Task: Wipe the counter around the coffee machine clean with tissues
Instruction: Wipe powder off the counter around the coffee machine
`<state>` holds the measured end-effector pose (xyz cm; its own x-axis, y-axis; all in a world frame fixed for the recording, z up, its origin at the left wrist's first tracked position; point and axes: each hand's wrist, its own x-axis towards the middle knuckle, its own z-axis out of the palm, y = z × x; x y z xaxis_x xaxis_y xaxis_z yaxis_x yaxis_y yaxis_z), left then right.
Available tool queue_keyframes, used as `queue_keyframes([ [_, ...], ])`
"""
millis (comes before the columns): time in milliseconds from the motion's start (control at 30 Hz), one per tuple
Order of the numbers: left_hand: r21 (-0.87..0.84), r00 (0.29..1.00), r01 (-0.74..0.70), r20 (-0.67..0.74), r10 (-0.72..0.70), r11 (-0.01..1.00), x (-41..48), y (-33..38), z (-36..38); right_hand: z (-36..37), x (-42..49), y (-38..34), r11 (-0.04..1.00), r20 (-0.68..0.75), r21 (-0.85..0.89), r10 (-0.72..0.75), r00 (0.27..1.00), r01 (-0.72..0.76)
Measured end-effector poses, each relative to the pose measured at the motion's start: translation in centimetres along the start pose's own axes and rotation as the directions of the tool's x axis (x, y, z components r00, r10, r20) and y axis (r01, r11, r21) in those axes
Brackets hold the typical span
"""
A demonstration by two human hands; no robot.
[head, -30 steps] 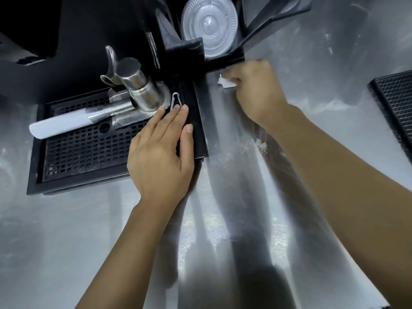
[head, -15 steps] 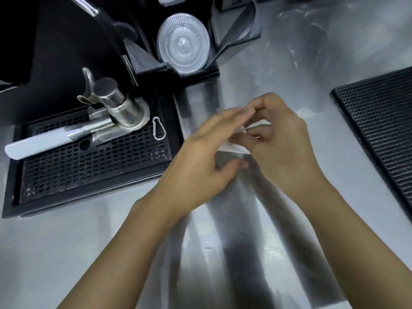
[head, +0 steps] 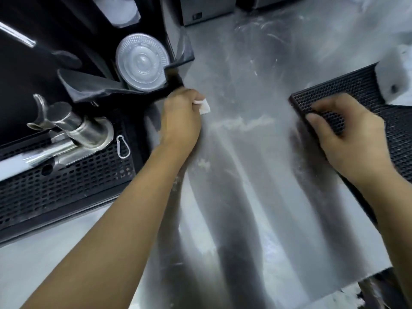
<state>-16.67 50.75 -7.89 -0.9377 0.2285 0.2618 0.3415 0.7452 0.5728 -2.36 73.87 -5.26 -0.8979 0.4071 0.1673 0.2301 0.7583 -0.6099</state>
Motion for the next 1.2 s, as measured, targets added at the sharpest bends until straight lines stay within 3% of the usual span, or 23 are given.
queue_keyframes([
  [133,-0.013,1.000,-0.027,-0.010,0.027,1.000,-4.8,1.6,-0.2,-0.8,-1.5,4.0,0.998,0.003,0.043,0.038,0.999,-0.038],
  [267,-0.109,0.994,-0.013,0.102,0.024,0.994,-8.7,3.5,-1.5,0.1,-1.3,5.0,0.992,0.020,-0.039,-0.116,0.993,0.117],
  [400,-0.092,0.997,0.057,-0.045,-0.061,0.994,-2.7,4.3,0.2,0.3,-0.9,5.2,0.985,0.050,-0.073,-0.152,0.987,0.156],
  [567,0.057,0.995,-0.007,0.103,0.001,0.998,0.0,4.8,2.9,0.4,-0.8,5.2,0.987,0.045,-0.092,-0.130,0.990,0.134],
  [667,0.017,0.994,-0.075,0.083,0.074,0.997,-3.8,5.3,2.4,0.5,-0.8,5.1,0.989,0.046,-0.090,-0.113,0.993,0.117],
  [800,-0.070,0.969,-0.115,0.210,0.128,0.991,-8.2,6.1,1.0,0.4,-0.8,5.0,0.990,0.035,-0.079,-0.114,0.993,0.116],
  [933,-0.183,0.995,-0.019,0.088,0.035,0.983,-3.0,5.6,1.4,0.4,-0.9,5.0,0.990,0.024,-0.075,-0.117,0.993,0.118],
  [1033,-0.128,0.996,0.043,0.077,-0.034,0.991,1.5,5.5,3.6,0.5,-1.0,5.1,0.990,0.032,-0.080,-0.114,0.993,0.116],
  [1200,-0.064,0.983,-0.148,0.097,0.153,0.987,-2.1,6.2,4.4,0.6,-0.8,5.1,0.989,0.027,-0.084,-0.122,0.992,0.124],
])
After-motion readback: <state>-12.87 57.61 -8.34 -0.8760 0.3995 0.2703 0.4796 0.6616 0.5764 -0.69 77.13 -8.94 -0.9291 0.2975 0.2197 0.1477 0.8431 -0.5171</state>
